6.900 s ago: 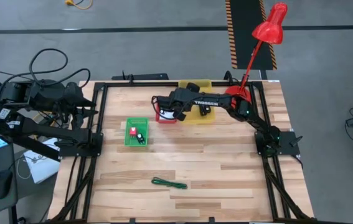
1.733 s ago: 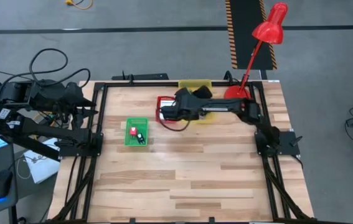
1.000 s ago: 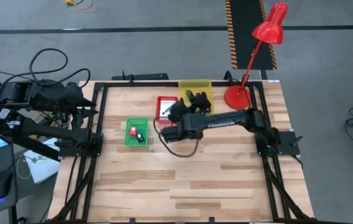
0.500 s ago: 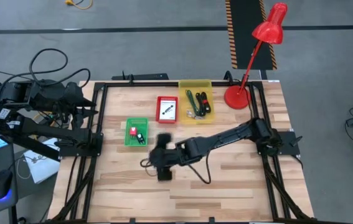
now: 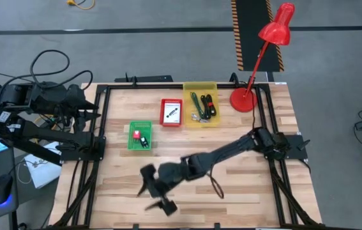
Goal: Pick and place items into bin
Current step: Return to Home Position
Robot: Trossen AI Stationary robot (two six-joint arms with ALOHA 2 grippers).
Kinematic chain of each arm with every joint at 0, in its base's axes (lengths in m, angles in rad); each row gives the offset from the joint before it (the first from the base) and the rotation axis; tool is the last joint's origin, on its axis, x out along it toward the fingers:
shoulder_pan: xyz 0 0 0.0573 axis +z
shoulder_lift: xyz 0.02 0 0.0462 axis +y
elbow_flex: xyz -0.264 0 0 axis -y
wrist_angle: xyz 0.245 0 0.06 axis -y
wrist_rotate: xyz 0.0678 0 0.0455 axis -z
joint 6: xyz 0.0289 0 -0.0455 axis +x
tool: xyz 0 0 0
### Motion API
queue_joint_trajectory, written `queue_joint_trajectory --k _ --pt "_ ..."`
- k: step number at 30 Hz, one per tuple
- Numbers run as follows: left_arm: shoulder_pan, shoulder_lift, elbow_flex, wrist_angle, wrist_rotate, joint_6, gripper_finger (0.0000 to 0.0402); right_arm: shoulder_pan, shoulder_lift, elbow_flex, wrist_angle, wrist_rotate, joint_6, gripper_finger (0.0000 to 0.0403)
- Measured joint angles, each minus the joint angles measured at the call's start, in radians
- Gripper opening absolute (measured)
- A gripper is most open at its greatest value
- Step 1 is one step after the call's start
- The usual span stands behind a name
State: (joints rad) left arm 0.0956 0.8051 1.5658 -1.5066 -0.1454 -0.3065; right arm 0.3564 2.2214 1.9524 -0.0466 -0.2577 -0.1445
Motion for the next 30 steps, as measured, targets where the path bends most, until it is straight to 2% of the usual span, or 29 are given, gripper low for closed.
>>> queue_joint_trajectory --k 3,6,25,30 --pt "0.0 0.0 0.0 0.0 0.0 0.0 0.0154 0.013 0.013 0.009 0.103 -0.023 -0.013 0.0255" --pt "0.0 0.0 0.0 0.0 0.0 0.0 0.0154 0.009 0.014 0.006 0.126 -0.03 -0.013 0.0255" --pt "0.0 0.0 0.0 0.0 0.0 0.0 0.0154 -0.001 0.017 0.004 0.085 -0.034 -0.02 0.0255" --pt "0.0 0.0 0.0 0.0 0.0 0.0 0.0154 -0.005 0.017 0.004 0.082 -0.033 0.038 0.0255"
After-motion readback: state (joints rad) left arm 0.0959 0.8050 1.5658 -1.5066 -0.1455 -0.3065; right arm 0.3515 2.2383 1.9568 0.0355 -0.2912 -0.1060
